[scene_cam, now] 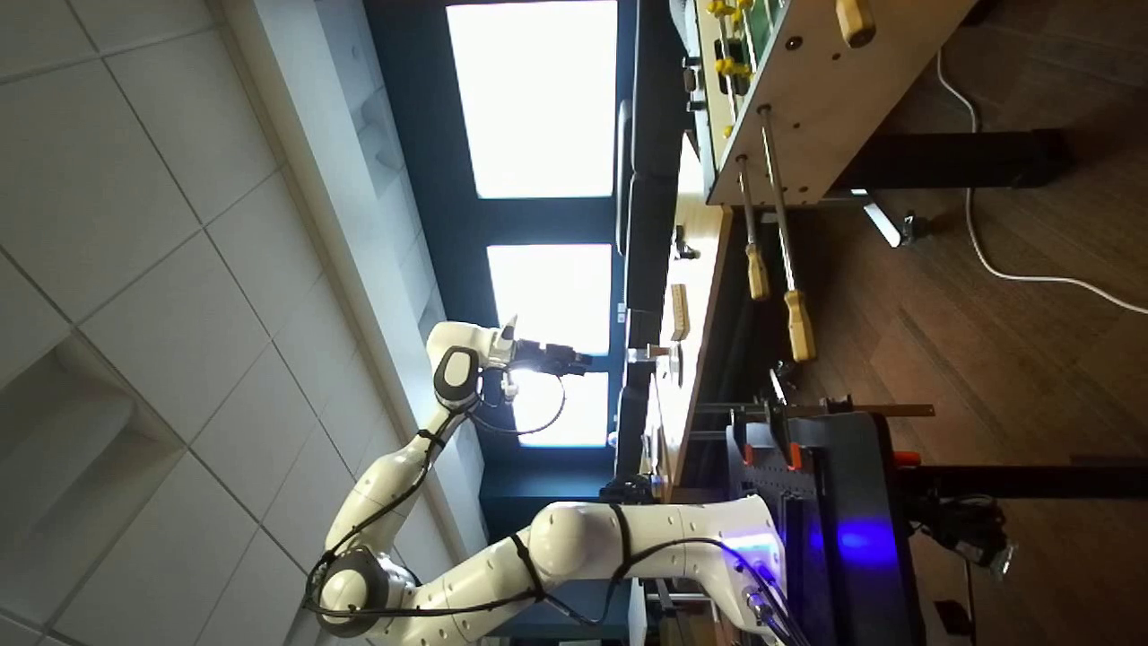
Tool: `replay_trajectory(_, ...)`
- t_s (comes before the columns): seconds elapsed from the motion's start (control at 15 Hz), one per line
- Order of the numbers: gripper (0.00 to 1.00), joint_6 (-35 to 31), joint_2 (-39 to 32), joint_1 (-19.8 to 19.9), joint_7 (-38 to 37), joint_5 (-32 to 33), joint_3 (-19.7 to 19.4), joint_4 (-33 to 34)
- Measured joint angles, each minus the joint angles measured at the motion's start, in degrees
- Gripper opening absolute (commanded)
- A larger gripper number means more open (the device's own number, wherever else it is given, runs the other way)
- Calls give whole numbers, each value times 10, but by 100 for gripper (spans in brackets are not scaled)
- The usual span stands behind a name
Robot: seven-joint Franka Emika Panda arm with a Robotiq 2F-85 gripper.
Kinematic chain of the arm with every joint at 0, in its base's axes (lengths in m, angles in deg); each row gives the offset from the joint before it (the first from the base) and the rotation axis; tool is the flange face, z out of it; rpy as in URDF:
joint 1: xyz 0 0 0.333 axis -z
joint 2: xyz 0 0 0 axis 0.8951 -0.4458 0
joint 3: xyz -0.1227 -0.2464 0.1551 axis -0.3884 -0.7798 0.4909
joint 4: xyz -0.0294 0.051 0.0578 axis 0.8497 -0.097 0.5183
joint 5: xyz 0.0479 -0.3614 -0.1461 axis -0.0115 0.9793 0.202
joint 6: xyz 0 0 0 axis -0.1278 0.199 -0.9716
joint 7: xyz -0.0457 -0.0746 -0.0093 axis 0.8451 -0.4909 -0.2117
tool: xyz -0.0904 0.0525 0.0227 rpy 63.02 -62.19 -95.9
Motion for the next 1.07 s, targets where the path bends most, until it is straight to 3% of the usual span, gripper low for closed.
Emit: replay_trajectory(1.07, 100, -12, -10, 5, -6, 5, 5, -17)
